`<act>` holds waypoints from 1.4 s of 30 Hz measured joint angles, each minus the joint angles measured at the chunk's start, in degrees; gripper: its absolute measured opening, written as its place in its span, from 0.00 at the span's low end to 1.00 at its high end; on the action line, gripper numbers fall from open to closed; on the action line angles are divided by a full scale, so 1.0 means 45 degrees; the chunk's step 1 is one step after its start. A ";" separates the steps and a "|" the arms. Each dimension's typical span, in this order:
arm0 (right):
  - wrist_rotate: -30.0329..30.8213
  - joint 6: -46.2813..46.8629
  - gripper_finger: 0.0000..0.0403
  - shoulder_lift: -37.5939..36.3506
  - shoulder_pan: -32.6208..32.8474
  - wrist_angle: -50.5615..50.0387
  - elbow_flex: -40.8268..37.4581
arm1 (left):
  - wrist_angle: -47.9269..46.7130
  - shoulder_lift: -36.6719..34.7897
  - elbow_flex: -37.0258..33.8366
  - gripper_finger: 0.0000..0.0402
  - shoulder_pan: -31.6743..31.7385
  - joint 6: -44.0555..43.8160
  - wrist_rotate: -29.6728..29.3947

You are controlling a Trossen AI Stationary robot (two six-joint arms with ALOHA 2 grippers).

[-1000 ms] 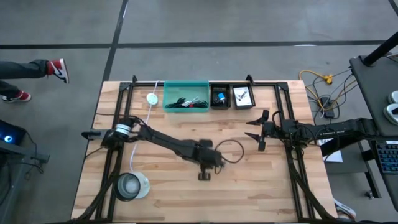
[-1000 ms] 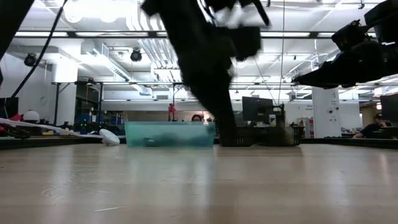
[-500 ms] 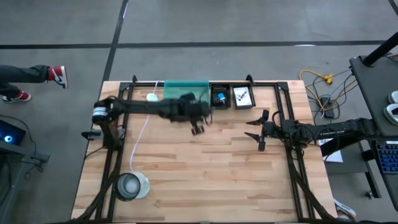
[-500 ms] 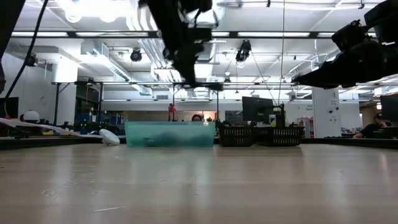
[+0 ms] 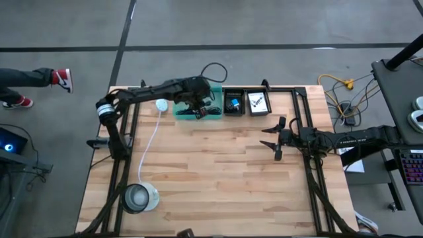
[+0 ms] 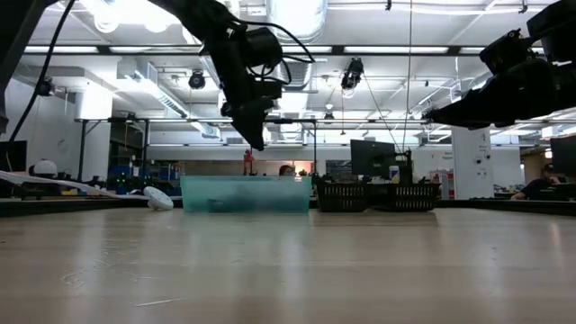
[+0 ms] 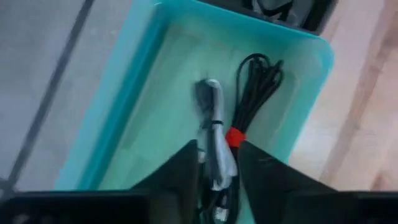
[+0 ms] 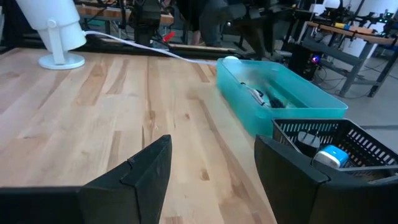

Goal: Pick and place items into bin
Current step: Return to Home Position

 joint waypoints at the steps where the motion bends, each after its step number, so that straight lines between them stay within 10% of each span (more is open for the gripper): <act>1: 0.0002 0.0001 0.53 0.0000 -0.0005 -0.0015 0.0000 | 0.0004 0.0000 0.0000 0.28 0.0063 0.0000 0.0170; 6: 0.0002 0.0056 0.53 -0.0005 0.0000 -0.0075 0.0000 | 0.0839 -0.0053 -0.0104 0.45 -0.0018 0.0409 0.1221; 12: -0.0077 0.0443 0.53 -0.0005 0.0000 -0.0081 0.0000 | 0.5034 -0.1436 -0.2229 0.39 -0.1088 0.1630 0.4227; 23: -0.0110 0.0405 0.53 0.0000 0.0005 -0.0555 0.0000 | 1.2681 -0.6849 -0.9697 0.02 -0.3445 0.1512 0.4179; 42: -0.0105 0.0321 0.53 -0.0005 0.0005 -0.0552 0.0000 | 1.4809 -1.6250 -1.6952 0.00 -0.7184 0.0900 0.1770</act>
